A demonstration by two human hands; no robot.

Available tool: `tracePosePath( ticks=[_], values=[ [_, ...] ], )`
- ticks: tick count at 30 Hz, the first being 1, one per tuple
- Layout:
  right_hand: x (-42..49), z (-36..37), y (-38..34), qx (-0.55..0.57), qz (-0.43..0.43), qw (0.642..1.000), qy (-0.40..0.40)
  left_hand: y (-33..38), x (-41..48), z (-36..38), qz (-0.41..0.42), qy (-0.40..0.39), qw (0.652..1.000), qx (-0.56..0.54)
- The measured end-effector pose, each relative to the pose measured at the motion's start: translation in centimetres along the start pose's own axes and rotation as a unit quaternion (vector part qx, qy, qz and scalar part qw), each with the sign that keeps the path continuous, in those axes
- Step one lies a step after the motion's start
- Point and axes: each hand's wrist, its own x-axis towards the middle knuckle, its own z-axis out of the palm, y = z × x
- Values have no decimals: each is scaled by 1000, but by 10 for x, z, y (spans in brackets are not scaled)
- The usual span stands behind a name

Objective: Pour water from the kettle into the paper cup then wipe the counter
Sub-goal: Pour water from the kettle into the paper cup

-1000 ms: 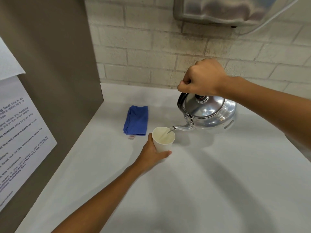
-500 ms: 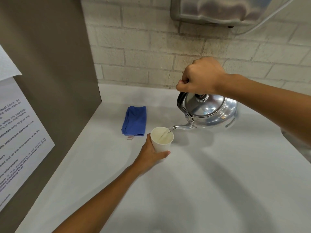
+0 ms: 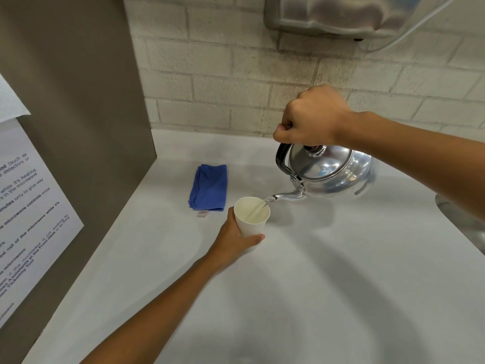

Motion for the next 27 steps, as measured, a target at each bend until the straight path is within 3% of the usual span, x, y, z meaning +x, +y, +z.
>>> tracePosePath(
  ticks=[27],
  values=[
    [7,-8,-3,-34,-10,999,-3,4,-1,1,6,0,1000,0]
  ],
)
